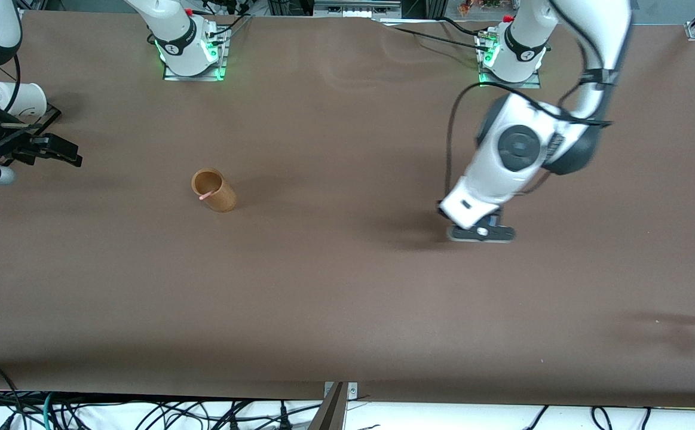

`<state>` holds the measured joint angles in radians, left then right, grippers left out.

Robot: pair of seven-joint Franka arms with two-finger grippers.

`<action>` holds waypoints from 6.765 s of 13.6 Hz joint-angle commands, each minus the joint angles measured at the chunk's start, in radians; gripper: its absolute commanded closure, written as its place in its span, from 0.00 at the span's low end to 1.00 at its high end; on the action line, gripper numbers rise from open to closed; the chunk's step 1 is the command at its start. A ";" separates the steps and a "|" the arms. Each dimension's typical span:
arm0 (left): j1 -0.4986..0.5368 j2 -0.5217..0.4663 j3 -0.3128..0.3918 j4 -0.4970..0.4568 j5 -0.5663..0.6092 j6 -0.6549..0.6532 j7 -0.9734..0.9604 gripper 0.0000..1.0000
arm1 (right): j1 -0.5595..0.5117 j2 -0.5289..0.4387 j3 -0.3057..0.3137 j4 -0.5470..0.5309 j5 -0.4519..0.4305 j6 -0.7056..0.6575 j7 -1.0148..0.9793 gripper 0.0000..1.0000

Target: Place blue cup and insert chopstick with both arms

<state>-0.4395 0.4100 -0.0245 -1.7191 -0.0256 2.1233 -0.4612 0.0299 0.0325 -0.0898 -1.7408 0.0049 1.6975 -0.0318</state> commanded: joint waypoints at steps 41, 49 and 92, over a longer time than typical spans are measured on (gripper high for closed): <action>0.393 -0.147 0.025 0.391 -0.123 -0.589 0.266 0.00 | 0.320 0.271 0.036 -0.094 0.049 0.303 0.016 0.29; 0.487 -0.261 0.025 0.303 -0.022 -0.586 0.438 0.00 | 0.323 0.276 0.036 -0.131 0.046 0.287 0.009 0.55; 0.472 -0.319 -0.006 0.199 -0.019 -0.589 0.512 0.00 | 0.640 0.550 0.211 0.449 0.030 0.401 1.012 1.00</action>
<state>0.0327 0.0988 -0.0303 -1.5116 -0.0593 1.5263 0.0277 0.6574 0.5606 0.1261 -1.3233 0.0649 2.1049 0.9660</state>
